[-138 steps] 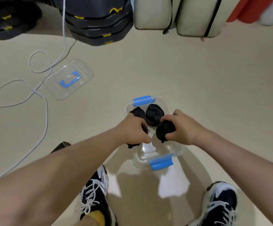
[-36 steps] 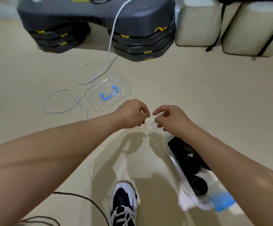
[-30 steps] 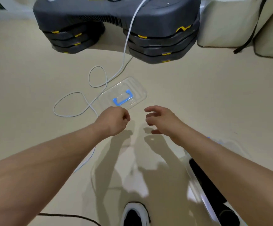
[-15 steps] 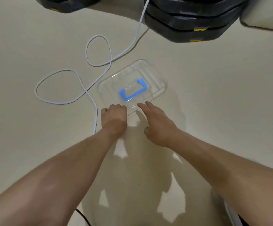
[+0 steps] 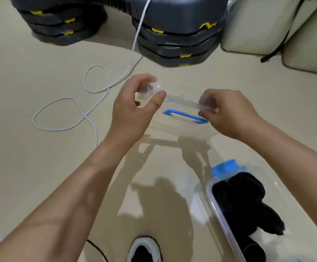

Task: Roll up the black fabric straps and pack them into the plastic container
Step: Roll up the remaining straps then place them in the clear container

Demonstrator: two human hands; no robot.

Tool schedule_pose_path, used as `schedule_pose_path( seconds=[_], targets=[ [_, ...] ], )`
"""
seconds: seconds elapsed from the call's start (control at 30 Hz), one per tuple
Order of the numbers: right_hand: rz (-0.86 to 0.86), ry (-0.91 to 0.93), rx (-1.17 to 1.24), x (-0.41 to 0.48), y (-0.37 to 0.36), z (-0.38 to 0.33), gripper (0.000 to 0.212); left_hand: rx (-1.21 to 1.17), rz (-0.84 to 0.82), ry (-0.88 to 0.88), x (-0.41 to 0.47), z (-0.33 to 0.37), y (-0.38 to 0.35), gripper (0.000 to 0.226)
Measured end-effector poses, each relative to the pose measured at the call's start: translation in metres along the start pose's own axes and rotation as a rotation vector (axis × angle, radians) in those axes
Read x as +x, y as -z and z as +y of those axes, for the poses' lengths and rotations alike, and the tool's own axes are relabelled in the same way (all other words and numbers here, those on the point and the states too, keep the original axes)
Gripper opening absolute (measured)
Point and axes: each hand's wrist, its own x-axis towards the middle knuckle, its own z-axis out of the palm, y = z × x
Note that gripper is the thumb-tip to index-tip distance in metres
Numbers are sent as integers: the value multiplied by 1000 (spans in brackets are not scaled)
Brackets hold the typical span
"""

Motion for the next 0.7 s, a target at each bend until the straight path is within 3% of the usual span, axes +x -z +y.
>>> schedule_pose_path(
  seconds=[0.1, 0.2, 0.27, 0.4, 0.53, 0.63, 0.7],
  targets=[
    [-44, -87, 217, -54, 47, 5, 21, -44, -13, 199, -10, 34, -18, 28],
    [-90, -179, 365, -113, 94, 10, 17, 85, -171, 219, -30, 76, -25, 20],
    [-98, -266, 443, -151, 124, 14, 27, 80, -251, 231, -47, 105, -26, 14],
    [-156, -507, 552, -228, 158, 41, 38, 198, -390, 213, -74, 151, -34, 29],
    [106, -804, 941, -292, 134, 76, 17, 260, -527, 240, -92, 158, -60, 25],
    [236, -955, 982, -319, 92, 94, 7, 227, -683, 292, -102, 145, -86, 43],
    [324, -1058, 996, -327, 62, 108, 12, 301, -749, 270, -108, 130, -106, 43]
  ],
)
